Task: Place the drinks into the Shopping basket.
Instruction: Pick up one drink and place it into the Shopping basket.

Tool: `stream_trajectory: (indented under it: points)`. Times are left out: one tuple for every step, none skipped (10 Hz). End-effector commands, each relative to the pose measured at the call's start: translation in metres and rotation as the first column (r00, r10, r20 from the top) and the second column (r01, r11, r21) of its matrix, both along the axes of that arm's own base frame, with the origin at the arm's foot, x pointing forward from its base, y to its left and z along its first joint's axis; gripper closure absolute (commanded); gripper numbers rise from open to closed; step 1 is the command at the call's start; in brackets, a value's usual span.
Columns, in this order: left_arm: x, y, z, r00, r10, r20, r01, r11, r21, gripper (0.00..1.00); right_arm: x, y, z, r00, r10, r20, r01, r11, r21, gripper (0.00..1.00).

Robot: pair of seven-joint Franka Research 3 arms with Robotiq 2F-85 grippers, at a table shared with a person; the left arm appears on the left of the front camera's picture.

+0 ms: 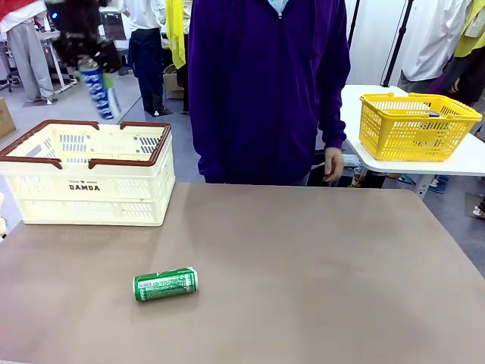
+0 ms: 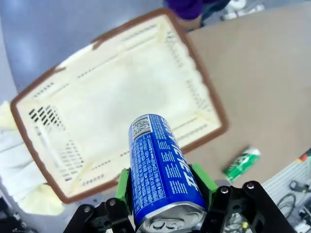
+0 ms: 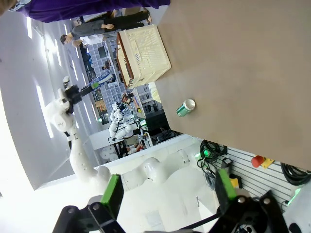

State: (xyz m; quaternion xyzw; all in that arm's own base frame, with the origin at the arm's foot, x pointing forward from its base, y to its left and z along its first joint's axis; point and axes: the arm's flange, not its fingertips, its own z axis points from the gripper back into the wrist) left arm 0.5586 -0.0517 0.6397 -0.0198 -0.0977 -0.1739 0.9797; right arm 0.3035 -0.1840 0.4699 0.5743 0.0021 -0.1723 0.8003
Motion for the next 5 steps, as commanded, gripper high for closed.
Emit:
stream_trajectory:
  points:
    - [0.017,0.018,-0.030,0.998,-0.017,-0.057,0.013,0.998,-0.058,1.00,0.000,-0.001,0.006,1.000,0.000,-0.012,0.000,1.000,0.003,0.00]
    - [0.023,0.027,-0.050,0.999,-0.016,-0.035,0.013,0.997,-0.073,1.00,0.000,-0.001,0.006,1.000,0.000,-0.012,0.000,1.000,0.003,0.00]
    - [0.030,0.032,-0.064,0.998,0.002,-0.059,-0.006,0.997,-0.079,1.00,0.000,-0.001,0.006,1.000,0.000,-0.012,0.000,1.000,0.003,0.00]
    - [0.037,0.035,-0.071,0.998,0.046,-0.032,-0.049,0.994,-0.098,1.00,0.000,-0.001,0.006,1.000,0.000,-0.012,0.000,1.000,0.003,0.00]
    - [0.036,0.029,-0.062,0.985,0.065,-0.160,-0.098,0.973,-0.209,1.00,0.000,-0.001,0.006,1.000,0.000,-0.012,0.000,1.000,0.003,0.00]
